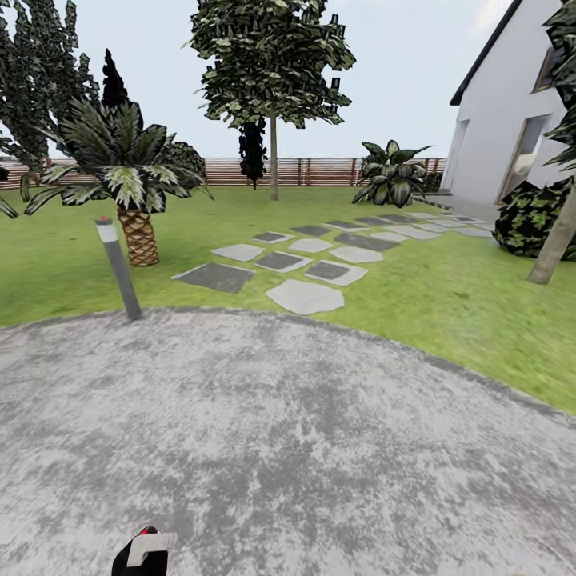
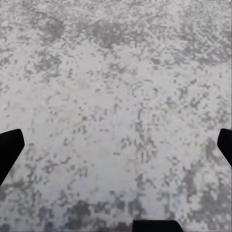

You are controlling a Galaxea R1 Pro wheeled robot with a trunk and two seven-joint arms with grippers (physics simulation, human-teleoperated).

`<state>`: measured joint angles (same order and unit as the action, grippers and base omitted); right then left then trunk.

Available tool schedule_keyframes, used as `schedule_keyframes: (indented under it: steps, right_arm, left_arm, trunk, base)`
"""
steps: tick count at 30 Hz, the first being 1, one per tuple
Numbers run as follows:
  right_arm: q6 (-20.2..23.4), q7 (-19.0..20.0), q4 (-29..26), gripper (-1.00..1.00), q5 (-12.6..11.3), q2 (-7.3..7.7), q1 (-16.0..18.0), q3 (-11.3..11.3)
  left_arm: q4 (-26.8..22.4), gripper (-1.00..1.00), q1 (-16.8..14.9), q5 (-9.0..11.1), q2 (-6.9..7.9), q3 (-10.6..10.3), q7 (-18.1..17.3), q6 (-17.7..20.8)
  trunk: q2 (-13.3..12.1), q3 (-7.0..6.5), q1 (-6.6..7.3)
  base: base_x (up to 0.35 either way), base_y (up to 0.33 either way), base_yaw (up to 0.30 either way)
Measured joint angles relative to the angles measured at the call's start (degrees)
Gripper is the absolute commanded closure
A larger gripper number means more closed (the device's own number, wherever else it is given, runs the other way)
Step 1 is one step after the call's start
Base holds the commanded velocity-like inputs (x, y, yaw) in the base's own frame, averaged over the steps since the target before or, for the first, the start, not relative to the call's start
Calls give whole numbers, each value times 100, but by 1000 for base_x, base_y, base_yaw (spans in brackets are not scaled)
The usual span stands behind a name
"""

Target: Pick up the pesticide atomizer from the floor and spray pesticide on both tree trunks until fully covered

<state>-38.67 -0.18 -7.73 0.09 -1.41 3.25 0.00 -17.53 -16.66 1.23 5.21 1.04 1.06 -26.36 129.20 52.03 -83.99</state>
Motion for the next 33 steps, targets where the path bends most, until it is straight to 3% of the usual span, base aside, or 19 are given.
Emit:
schedule_keyframes:
  steps: [33]
  right_arm:
    - [0, 0, 0, -100, 0, 1, 0, -9]
  left_arm:
    - [-4, 100, 12, -2, -1, 1, 0, 8]
  trunk:
    - [0, 0, 0]
  base:
    - [340, 0, 0]
